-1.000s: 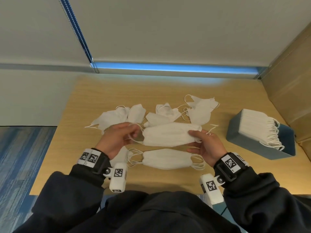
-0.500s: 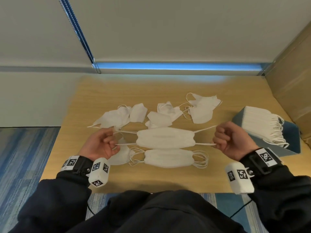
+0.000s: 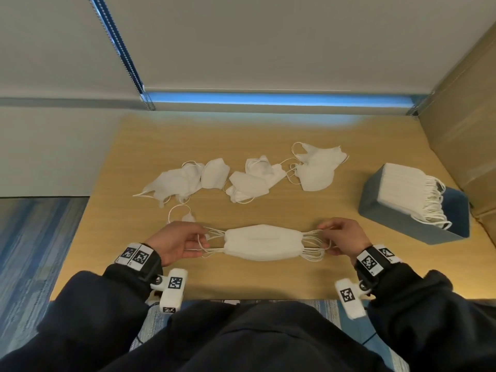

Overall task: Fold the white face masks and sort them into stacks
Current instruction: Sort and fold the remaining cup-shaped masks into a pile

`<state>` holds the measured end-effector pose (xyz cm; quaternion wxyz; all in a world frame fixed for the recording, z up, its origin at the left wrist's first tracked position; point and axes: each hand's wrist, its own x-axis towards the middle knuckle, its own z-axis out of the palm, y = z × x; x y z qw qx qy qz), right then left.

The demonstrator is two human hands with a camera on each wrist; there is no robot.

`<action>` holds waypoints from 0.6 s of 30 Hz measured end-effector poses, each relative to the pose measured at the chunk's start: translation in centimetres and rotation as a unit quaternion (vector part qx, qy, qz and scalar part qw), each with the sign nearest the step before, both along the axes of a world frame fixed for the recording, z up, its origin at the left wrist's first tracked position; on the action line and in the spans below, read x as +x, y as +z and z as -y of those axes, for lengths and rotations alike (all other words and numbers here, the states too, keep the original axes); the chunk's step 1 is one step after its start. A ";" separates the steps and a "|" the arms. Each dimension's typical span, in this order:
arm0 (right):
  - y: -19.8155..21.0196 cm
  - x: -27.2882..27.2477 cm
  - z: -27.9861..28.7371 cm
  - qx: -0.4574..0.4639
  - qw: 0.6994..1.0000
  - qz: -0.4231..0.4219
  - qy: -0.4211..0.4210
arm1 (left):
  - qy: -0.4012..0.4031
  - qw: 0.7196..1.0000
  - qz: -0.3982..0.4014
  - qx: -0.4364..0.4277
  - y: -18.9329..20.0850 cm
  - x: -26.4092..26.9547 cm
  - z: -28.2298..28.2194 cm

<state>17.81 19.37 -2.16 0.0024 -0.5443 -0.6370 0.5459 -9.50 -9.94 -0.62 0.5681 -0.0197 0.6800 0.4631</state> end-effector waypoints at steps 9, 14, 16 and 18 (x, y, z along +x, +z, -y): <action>2.7 -2.2 1.4 0.245 0.906 0.010 0.346 | -0.320 0.797 -0.510 -0.051 1.6 -0.6 -2.7; 0.6 -5.1 4.8 0.235 0.799 0.104 0.544 | -0.547 0.678 -0.489 0.038 -0.5 3.6 -6.3; -0.3 -5.6 5.4 0.279 0.774 0.126 0.554 | -0.583 0.633 -0.509 0.016 -1.9 4.0 -6.7; -1.0 -5.7 5.4 0.303 0.769 0.131 0.548 | -0.577 0.622 -0.529 0.012 -2.6 3.7 -6.6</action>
